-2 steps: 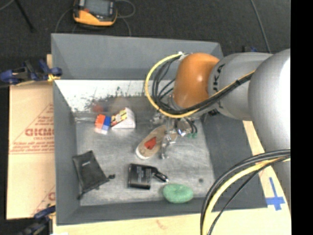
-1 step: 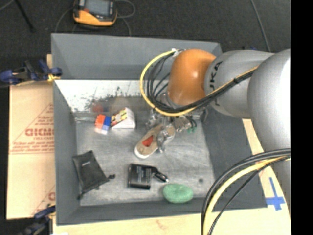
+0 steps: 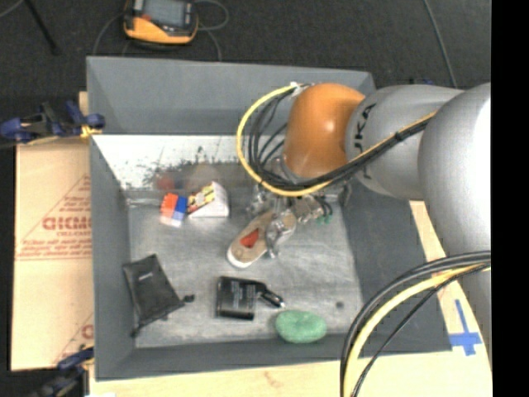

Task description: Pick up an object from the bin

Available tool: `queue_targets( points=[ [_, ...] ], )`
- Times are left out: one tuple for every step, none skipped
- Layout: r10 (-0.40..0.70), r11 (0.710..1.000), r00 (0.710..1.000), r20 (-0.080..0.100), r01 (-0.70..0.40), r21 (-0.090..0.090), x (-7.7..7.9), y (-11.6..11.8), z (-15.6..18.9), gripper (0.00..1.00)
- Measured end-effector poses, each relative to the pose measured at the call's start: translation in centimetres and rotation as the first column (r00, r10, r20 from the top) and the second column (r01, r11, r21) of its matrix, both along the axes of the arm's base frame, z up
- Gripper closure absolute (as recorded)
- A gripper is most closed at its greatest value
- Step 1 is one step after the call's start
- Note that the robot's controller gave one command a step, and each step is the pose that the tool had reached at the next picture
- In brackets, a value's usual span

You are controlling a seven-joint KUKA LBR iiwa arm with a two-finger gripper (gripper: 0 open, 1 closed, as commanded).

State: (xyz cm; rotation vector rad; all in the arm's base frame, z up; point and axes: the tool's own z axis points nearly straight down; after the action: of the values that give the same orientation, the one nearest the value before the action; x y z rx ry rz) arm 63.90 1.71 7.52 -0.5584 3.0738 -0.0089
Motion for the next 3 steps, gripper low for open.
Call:
queue_targets(
  points=[
    [0.0, 1.0, 1.0, -0.003, 0.0, 0.0, -0.02, -0.03, 0.25, 1.0],
    [-0.001, 1.0, 1.0, -0.008, 0.001, 0.001, -0.01, -0.03, 0.66, 1.0],
    [-0.002, 1.0, 1.0, -0.011, 0.002, 0.002, -0.05, -0.04, 1.03, 1.0]
  ],
)
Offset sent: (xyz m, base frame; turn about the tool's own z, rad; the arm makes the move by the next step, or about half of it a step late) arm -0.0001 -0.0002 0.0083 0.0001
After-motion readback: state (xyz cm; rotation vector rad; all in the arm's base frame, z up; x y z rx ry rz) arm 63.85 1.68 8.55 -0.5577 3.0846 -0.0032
